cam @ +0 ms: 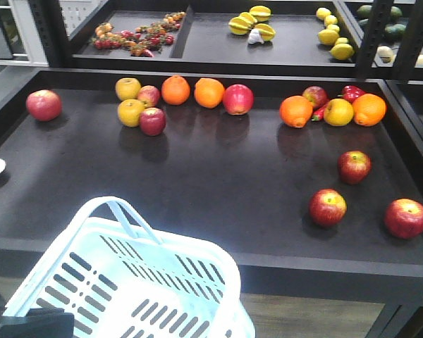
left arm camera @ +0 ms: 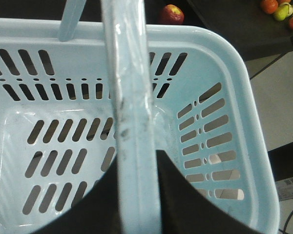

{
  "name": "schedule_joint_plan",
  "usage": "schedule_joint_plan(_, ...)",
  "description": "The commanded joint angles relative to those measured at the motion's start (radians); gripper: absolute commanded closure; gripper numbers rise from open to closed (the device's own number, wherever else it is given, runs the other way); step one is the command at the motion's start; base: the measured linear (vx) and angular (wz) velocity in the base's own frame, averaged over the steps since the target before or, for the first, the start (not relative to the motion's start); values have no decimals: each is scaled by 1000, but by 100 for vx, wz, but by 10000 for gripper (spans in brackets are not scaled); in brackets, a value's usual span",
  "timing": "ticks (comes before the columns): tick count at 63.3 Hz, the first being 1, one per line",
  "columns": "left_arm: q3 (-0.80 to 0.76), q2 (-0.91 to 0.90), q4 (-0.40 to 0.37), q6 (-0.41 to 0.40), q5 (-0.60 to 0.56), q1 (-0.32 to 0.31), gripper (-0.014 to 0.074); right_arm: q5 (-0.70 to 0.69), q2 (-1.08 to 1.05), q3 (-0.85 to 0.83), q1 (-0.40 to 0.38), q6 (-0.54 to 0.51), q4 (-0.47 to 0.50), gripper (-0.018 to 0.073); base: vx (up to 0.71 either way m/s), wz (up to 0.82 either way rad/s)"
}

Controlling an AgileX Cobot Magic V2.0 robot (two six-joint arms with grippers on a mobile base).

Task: Pick three apples into basket with both arms
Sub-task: 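Drive alongside the table toward the scattered red apples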

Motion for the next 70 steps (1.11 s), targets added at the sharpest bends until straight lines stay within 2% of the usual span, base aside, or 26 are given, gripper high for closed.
schedule_joint_plan(1,-34,-1,-40,-1,-68,-3,603,-74,-11,13,-5,-5,-11,561,10,-14)
schedule_joint_plan(70,-34,-1,-40,-1,-68,-3,603,-74,-11,13,-5,-5,-11,561,7,-5)
